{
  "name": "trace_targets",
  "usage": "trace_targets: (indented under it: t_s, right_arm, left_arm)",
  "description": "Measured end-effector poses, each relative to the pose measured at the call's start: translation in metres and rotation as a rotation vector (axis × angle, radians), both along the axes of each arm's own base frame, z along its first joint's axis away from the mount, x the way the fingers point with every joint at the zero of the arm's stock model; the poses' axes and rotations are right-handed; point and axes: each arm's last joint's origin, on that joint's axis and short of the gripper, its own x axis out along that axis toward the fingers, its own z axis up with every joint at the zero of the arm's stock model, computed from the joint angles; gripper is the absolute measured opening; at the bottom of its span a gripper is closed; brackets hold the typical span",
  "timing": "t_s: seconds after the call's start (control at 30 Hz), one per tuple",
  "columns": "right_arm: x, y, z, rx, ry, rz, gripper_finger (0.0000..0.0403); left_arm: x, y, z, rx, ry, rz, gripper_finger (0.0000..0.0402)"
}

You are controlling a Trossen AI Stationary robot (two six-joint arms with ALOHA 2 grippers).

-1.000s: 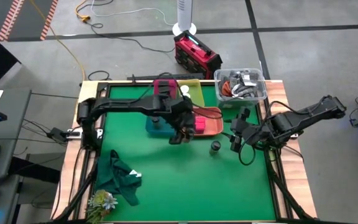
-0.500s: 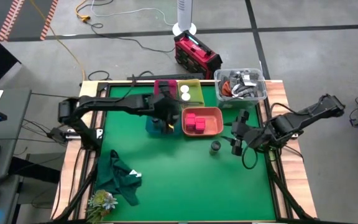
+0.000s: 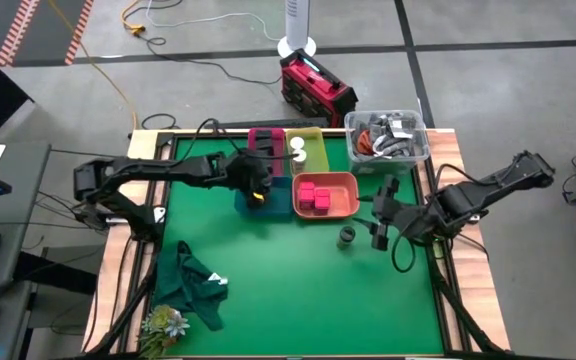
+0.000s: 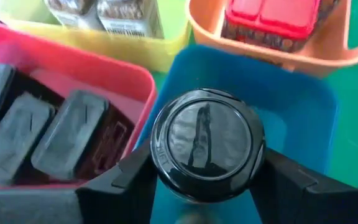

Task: Sort spices by type
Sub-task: Put the left brown seasoning bottle into the blue bin, then put the brown seasoning bottle into the blue bin

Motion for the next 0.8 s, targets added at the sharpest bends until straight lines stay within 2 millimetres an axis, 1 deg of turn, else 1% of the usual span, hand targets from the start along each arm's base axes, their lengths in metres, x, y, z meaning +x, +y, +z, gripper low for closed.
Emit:
trace_targets:
  t_s: [0.13, 0.43, 0.67, 0.73, 0.8]
  right_arm:
    - [0.001, -0.003, 0.000, 0.001, 0.000, -0.015, 0.0273]
    - [0.001, -0.002, 0.000, 0.001, 0.002, -0.013, 0.0273]
    - [0.001, -0.002, 0.000, 0.001, 0.004, -0.012, 0.0273]
    - [0.001, -0.002, 0.000, 0.001, 0.004, -0.012, 0.0273]
    - [0.001, -0.002, 0.000, 0.001, 0.005, -0.011, 0.0273]
  left_arm:
    - [0.002, 0.000, 0.002, -0.008, -0.029, -0.012, 0.0213]
    - [0.000, -0.001, 0.000, -0.038, -0.014, 0.012, 0.0235]
    - [-0.001, -0.001, -0.001, -0.033, 0.005, 0.003, 0.0269]
    - [0.000, -0.001, 0.002, -0.025, 0.005, -0.003, 0.0281]
    - [0.000, 0.000, 0.012, -0.004, -0.001, -0.017, 0.0291]
